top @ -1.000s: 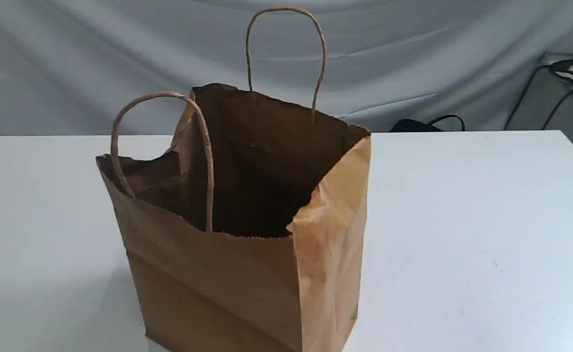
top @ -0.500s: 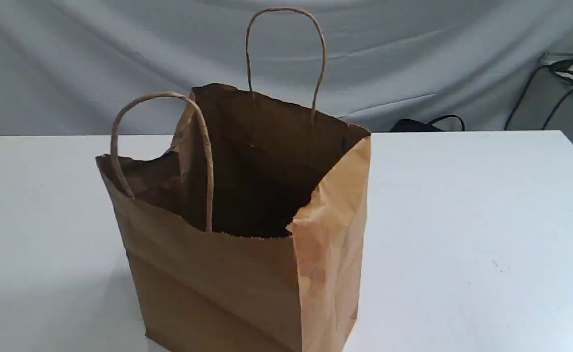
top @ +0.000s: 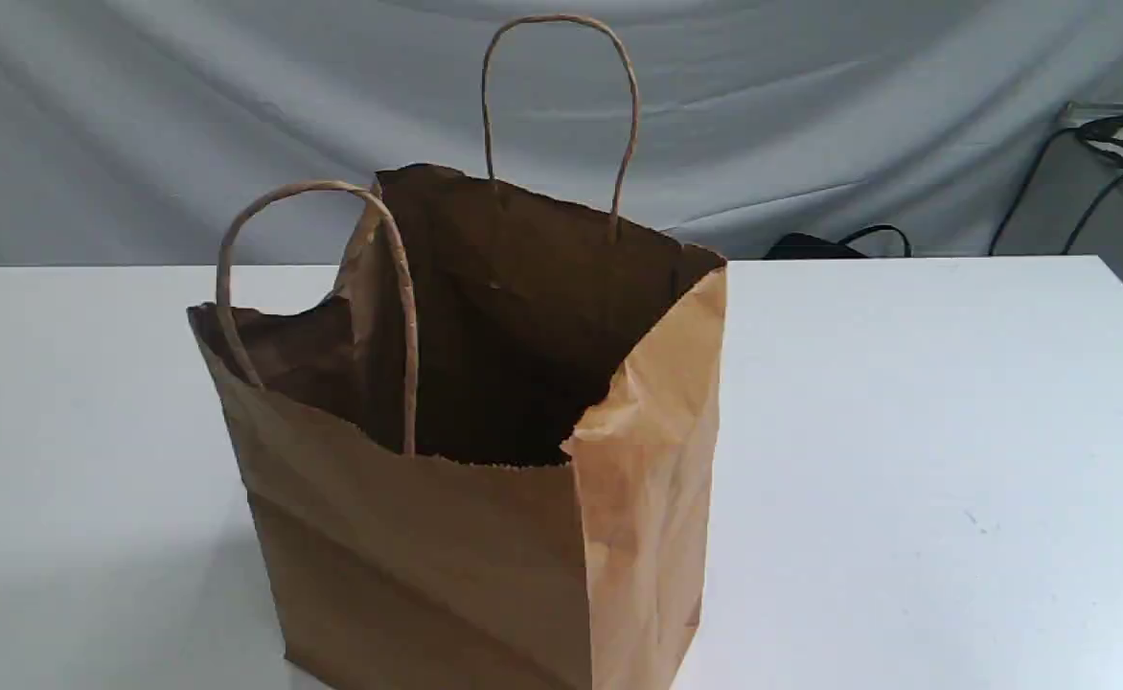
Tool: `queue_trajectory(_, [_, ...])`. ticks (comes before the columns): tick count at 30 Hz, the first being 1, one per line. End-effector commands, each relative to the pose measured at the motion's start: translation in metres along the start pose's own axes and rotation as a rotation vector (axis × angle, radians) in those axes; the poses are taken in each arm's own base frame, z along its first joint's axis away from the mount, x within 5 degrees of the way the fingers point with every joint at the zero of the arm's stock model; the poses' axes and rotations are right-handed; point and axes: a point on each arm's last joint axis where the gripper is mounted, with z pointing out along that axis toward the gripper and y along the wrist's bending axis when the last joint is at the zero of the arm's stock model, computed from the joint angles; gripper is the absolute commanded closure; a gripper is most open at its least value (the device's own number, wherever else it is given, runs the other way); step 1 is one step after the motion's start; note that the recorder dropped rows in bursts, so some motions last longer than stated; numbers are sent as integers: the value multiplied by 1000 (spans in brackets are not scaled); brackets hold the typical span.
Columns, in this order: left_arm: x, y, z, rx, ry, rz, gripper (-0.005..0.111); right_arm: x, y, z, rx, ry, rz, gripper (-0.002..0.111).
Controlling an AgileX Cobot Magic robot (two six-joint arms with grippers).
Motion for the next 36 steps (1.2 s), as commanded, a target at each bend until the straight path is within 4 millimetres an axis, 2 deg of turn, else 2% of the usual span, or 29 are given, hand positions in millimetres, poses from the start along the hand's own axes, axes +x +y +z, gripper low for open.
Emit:
queue_trajectory(1, [4, 2, -1, 5, -80, 88, 107, 1, 0, 0, 5, -1, 5, 108])
queue_trajectory(5, [12, 1, -3, 39, -215, 204, 107, 1, 0, 0, 5, -1, 5, 108])
queue_trajectory(6, [6, -1, -5, 54, -282, 234, 107, 1, 0, 0, 5, -1, 5, 108])
queue_trajectory(11, [8, -4, -9, 75, -277, 313, 107, 1, 0, 0, 5, -1, 3, 108])
queue_trajectory(15, [8, -4, -11, 79, -280, 288, 107, 1, 0, 0, 5, -1, 5, 108])
queue_trajectory(21, [16, 0, -12, 52, -191, 298, 107, 1, 0, 0, 5, -1, 5, 108])
queue_trajectory(28, [28, 6, -29, 13, -123, 300, 107, 1, 0, 0, 5, -1, 5, 108])
queue_trajectory(36, [36, 10, -29, -30, -29, 298, 107, 1, 0, 0, 5, -1, 5, 108])
